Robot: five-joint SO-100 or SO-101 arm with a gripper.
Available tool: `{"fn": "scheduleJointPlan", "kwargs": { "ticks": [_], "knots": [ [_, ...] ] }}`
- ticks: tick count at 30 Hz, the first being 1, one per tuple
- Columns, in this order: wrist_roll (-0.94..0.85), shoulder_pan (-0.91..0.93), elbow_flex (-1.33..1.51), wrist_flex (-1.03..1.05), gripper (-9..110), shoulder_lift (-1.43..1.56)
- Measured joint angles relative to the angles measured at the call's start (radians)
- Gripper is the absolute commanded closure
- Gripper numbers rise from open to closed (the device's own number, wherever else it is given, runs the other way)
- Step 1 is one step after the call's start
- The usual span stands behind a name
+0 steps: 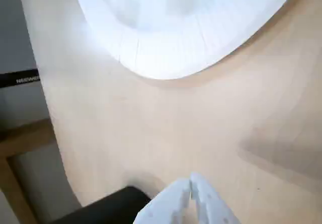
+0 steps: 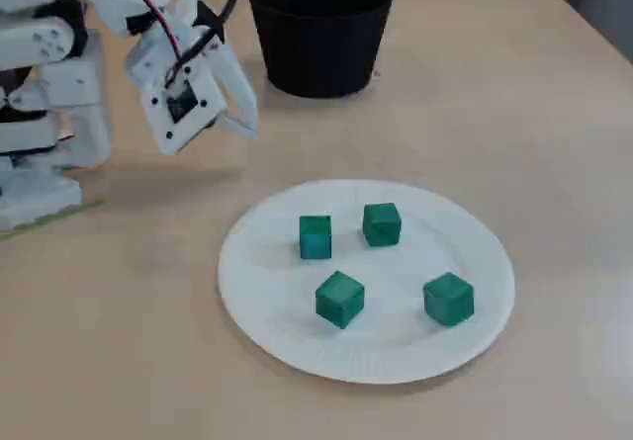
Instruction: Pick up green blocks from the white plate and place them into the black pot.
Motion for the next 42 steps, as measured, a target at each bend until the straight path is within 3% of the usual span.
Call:
{"fn": "scheduleJointPlan", "kwargs": {
  "ticks": [3,6,10,25,32,42],
  "knots": [
    [-0.051,0.057,-0.038,0.063,104,-0.055],
    [-0.092,0.252,-0.368,0.153,104,-0.342],
    [-0.120,0.264,-0.675,0.172,104,-0.449],
    [-0.086,0.345,-0.721,0.118,104,-0.529],
    [-0.164,0.377,-0.767,0.052,104,-0.750],
    [-0.379,0.495,-1.169,0.173,104,-1.267]
  ]
}}
